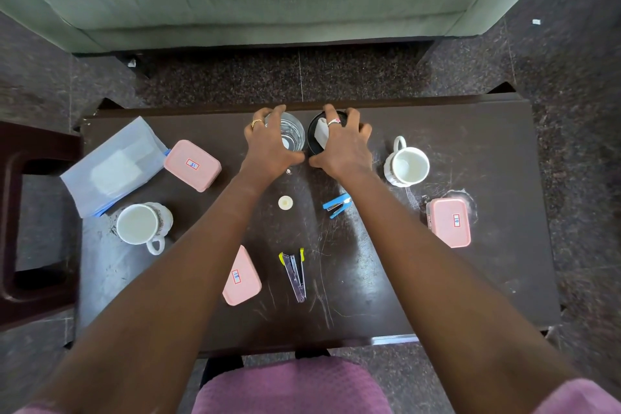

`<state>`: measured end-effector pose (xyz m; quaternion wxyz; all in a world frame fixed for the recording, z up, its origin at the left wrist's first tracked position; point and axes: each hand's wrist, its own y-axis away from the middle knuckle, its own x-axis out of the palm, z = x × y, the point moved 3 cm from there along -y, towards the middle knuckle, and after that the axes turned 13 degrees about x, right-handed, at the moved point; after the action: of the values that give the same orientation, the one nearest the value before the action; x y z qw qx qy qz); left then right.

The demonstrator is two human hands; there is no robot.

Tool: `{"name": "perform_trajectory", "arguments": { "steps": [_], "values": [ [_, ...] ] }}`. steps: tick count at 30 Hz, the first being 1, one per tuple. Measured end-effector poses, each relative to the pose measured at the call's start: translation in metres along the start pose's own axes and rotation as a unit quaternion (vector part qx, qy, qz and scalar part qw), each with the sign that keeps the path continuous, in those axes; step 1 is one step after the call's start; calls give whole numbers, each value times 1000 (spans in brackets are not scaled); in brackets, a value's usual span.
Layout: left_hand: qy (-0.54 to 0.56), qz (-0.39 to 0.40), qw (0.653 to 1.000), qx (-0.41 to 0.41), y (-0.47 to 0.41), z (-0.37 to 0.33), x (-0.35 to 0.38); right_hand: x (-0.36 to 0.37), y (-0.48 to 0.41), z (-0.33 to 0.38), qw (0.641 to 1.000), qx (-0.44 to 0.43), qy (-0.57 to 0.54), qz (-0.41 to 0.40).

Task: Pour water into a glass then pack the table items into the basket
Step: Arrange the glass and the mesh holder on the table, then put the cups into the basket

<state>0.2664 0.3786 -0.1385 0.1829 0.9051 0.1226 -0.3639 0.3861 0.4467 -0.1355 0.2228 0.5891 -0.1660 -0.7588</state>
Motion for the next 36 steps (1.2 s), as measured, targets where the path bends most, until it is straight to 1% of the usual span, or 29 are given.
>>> {"name": "perform_trajectory", "arguments": {
  "steps": [3, 6, 8, 10, 12, 15, 18, 21, 24, 26, 28, 32, 34, 36],
  "values": [
    [1, 1, 1000, 0, 0, -1, 0, -1, 2, -4, 1000, -4, 17, -9],
    [-35, -5, 999, -4, 0, -2, 0, -4, 12, -11, 999, -8, 1, -37],
    [-46, -34, 998, 8, 3, -4, 0, -12, 21, -18, 996, -14, -27, -79],
    [-35, -76, 995, 45, 11, -7, -1, -19, 27, -31, 994, -11, -40, -102],
    [-31, -96, 992, 76, 21, -8, -2, -22, 29, -47, 995, 17, -44, -91],
    [-37, -96, 989, 107, 36, -5, -2, -22, 24, -74, 990, 102, -49, -83],
    [-31, -108, 988, 104, 50, 5, -4, -19, 12, -96, 979, 178, -43, -87],
    [-19, -142, 986, 84, 60, 20, -11, -15, -1, -110, 976, 199, -47, -70],
    [-17, -156, 985, 76, 71, 36, -15, -10, -13, -118, 981, 169, -51, -77],
    [-22, -168, 984, 57, 79, 47, -19, -8, -16, -120, 981, 161, -52, -98],
    [-52, -190, 980, 18, 90, 63, -27, -5, -11, -121, 975, 177, -58, -121],
    [-117, -218, 963, -103, 114, 100, -48, 8, 24, -117, 954, 225, -101, -170],
    [-132, -221, 952, -169, 126, 116, -57, 17, 49, -107, 947, 221, -118, -203],
    [-112, -222, 939, -239, 137, 130, -67, 30, 75, -89, 946, 196, -127, -222]
  ]
}}
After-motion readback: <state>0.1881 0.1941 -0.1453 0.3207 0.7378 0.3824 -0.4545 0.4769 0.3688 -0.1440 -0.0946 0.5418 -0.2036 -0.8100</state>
